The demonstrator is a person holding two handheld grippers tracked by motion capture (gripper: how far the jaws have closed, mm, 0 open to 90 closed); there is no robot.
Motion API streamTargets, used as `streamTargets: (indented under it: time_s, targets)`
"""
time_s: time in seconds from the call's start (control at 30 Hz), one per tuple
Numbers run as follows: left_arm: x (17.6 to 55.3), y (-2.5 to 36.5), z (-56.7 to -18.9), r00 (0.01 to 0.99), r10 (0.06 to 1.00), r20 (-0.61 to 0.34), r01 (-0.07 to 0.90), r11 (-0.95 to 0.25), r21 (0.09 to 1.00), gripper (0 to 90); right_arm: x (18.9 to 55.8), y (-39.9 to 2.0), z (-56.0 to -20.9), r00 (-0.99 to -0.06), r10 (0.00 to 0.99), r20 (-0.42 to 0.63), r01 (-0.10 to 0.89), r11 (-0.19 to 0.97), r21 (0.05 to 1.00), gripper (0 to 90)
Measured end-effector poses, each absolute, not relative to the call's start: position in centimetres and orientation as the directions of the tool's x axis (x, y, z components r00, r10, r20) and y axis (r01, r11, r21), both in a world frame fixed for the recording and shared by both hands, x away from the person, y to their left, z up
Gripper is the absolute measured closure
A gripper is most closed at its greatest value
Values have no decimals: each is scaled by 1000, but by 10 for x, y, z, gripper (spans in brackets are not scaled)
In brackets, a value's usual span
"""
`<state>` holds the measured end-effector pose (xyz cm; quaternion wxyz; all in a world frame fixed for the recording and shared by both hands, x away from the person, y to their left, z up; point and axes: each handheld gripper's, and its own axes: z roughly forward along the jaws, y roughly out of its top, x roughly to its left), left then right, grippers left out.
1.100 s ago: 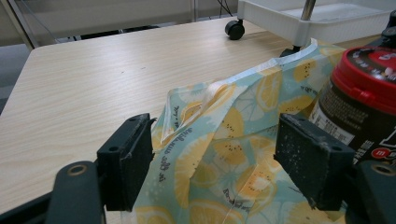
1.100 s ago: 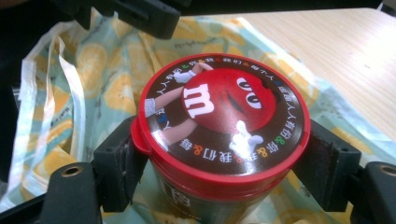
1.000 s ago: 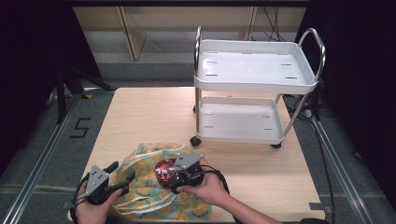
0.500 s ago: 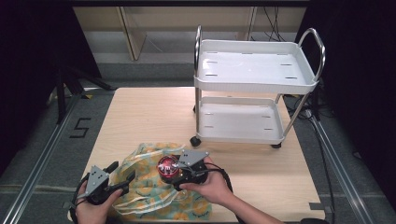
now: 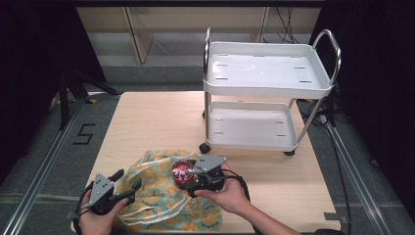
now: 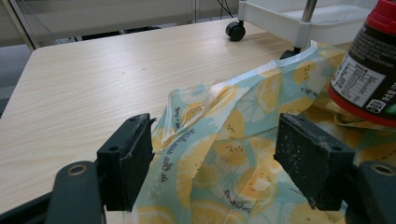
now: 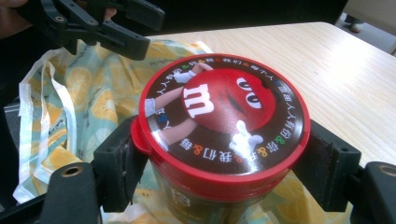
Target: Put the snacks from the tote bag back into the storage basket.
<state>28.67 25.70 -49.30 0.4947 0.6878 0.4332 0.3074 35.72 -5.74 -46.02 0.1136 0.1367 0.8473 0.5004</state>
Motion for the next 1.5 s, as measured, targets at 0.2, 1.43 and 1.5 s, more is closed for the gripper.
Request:
streamTargets:
  time_s: [0.2,1.43,1.5]
  targets:
    - [286,257,-493,426,905,-9,299,-131,945,271,358,-63,-460,-934,353,-60,118,463,879,260]
    - [286,257,-493,428,904,-10,294,-129,947,270,355,-110,-453,-892,450,-46,176,438,882,261]
    - [286,256,-493,427,904,-9,293,-129,947,270,355,-111,-452,-887,459,-50,176,436,883,261]
